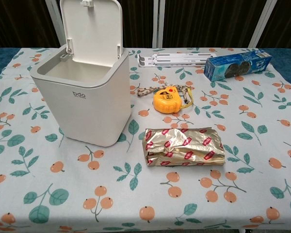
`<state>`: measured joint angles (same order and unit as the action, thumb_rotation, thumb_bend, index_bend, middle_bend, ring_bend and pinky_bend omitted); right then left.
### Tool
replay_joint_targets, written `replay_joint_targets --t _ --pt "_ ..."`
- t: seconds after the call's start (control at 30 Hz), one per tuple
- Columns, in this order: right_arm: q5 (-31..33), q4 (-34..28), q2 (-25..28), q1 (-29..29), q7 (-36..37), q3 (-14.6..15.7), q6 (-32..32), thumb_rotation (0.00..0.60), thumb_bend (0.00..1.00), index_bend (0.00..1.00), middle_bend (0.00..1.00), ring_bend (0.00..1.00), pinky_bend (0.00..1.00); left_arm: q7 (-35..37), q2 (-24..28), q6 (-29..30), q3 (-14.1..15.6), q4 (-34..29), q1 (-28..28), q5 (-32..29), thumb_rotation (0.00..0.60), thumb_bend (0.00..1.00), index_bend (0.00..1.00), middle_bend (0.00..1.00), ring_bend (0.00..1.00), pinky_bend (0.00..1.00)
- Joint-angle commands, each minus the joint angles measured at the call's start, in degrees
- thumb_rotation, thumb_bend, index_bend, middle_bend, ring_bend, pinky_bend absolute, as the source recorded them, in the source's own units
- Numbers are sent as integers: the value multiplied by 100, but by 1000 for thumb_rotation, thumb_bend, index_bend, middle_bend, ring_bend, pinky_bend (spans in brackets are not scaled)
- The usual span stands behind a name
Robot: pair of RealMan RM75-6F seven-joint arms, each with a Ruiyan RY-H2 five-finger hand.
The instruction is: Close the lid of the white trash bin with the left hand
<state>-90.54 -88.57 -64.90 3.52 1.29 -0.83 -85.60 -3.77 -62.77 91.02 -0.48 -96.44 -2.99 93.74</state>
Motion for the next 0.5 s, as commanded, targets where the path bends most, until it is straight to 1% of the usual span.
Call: replay_joint_targets --t 0.03,0.17,0.4,0.43,0.5 --pt "12 10 1 2 9 3 19 600 285 0 0 0 0 6 -12 -7 -6 9 -4 -9 600 93 171 175 62 99" --pt "18 37 0 -6 28 6 11 600 284 0 0 0 0 7 -42 -15 -3 35 -11 3 600 93 134 175 62 99" --pt "23 49 -14 -3 37 -4 7 600 285 0 0 0 0 151 27 -28 -60 -16 -83 37 600 92 132 175 61 99" --pt "10 51 -12 -2 29 5 10 600 284 0 0 0 0 155 36 -24 -71 -29 -104 73 600 100 132 175 61 99" --pt "-17 81 -4 -1 8 22 15 600 284 0 0 0 0 146 69 -25 -110 -64 -179 181 600 158 133 175 61 99"
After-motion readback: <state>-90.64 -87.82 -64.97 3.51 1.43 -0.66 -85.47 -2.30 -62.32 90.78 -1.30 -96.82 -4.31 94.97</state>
